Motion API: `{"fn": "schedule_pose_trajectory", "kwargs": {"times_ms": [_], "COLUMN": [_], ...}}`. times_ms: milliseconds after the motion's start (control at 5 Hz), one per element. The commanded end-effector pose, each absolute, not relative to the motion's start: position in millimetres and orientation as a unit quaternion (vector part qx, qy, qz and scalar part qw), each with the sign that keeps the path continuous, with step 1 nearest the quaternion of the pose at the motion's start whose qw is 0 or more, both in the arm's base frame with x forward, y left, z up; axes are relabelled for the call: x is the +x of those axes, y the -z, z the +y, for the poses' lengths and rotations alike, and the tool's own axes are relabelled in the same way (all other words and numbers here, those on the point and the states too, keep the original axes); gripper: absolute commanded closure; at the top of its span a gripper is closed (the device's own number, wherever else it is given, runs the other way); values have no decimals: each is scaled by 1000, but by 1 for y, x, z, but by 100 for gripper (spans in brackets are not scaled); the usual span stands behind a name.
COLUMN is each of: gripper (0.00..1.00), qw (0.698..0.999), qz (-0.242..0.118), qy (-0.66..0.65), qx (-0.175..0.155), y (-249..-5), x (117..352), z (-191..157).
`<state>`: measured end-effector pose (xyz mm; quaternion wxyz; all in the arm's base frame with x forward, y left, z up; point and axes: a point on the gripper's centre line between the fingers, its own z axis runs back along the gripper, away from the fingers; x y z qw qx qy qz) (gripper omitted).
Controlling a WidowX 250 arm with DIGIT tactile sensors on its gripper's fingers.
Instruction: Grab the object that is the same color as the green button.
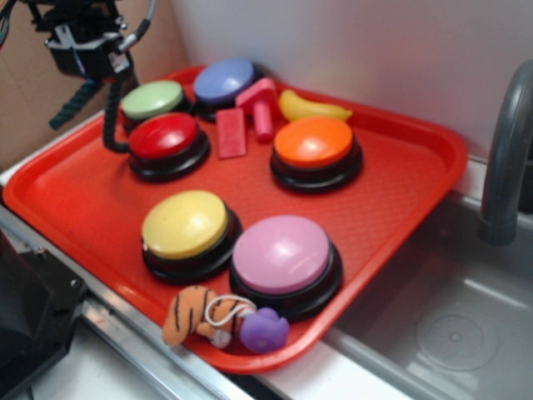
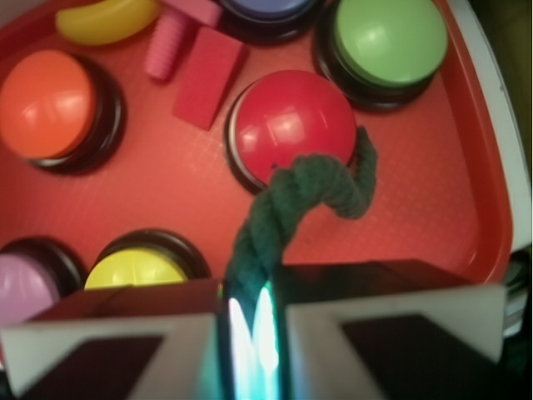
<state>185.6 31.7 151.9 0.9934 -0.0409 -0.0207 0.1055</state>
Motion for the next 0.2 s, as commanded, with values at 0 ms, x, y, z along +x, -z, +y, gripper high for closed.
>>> {"fn": "schedule_pose_trajectory", "kwargs": {"times_ms": [0], "gripper": [100], "qw": [998], "qz": [-48], "qy": [-6], "qx": [-29], "y": [-171], "x": [182], "z": [23]}}
